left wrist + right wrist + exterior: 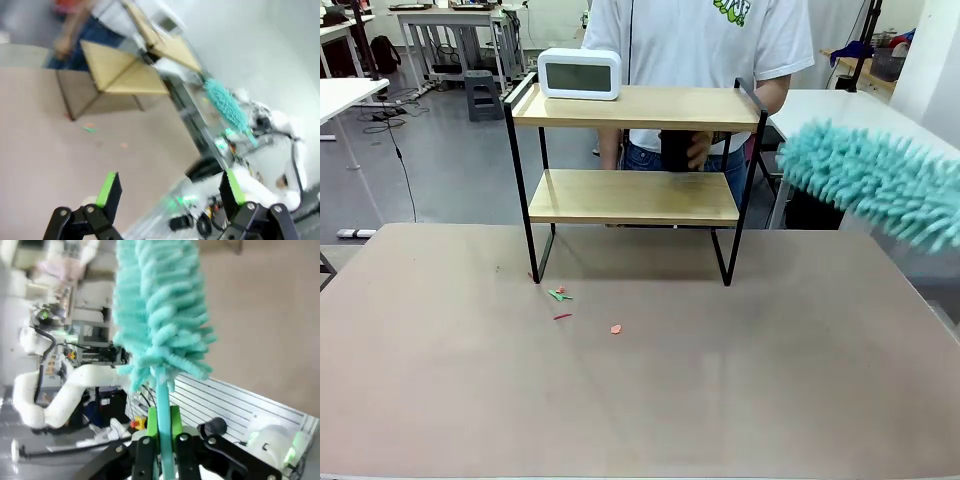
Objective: Clean the shelf.
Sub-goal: Hand the Duster back to the human.
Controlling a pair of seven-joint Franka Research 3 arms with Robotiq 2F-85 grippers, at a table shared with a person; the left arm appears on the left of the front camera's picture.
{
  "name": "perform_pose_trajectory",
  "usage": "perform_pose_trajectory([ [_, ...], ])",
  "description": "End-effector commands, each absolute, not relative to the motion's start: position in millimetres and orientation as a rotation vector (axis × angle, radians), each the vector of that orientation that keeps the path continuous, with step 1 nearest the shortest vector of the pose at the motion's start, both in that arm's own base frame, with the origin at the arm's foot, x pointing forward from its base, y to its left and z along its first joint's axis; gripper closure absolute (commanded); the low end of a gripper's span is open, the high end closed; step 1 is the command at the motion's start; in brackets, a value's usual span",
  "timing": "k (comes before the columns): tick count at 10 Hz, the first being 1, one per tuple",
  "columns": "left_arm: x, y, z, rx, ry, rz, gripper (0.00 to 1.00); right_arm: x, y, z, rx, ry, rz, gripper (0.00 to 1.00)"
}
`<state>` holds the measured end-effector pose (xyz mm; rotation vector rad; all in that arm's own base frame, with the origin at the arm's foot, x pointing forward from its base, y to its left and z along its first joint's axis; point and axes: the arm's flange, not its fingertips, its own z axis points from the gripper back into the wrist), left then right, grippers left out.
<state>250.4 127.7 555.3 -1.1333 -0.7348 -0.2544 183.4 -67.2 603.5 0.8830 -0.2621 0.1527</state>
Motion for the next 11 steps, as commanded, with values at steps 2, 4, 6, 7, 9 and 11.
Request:
perform_pose_trajectory([
  [2, 248.6, 9.5, 579.3, -1.236, -0.523, -0.583, 0.0, 175.7, -11.0, 656.4, 0.865, -0.176, 0.687, 0.88],
  [4, 240.9, -90.2, 574.2, -1.254, -0.384, -0.747, 0.0, 183.5, 52.6, 639.4, 0.772, -0.018, 0.874, 0.88],
  [6, 234.8, -61.3, 583.0, -1.243, -0.427, -0.711, 0.0, 159.4, 41.1, 652.9, 0.801, -0.063, 0.775, 0.88],
  [7, 234.8, -61.3, 583.0, -1.243, -0.427, -0.711, 0.0, 159.4, 41.1, 652.9, 0.801, -0.063, 0.775, 0.88],
  [9, 236.5, -92.0, 577.3, -1.224, -0.354, -0.733, 0.0, 175.4, 74.3, 625.8, 0.836, -0.011, 0.966, 0.88],
  [11, 262.4, -131.3, 579.0, -1.238, -0.304, -0.833, 0.0, 213.2, 99.5, 637.0, 0.822, 0.126, 1.084, 0.88],
])
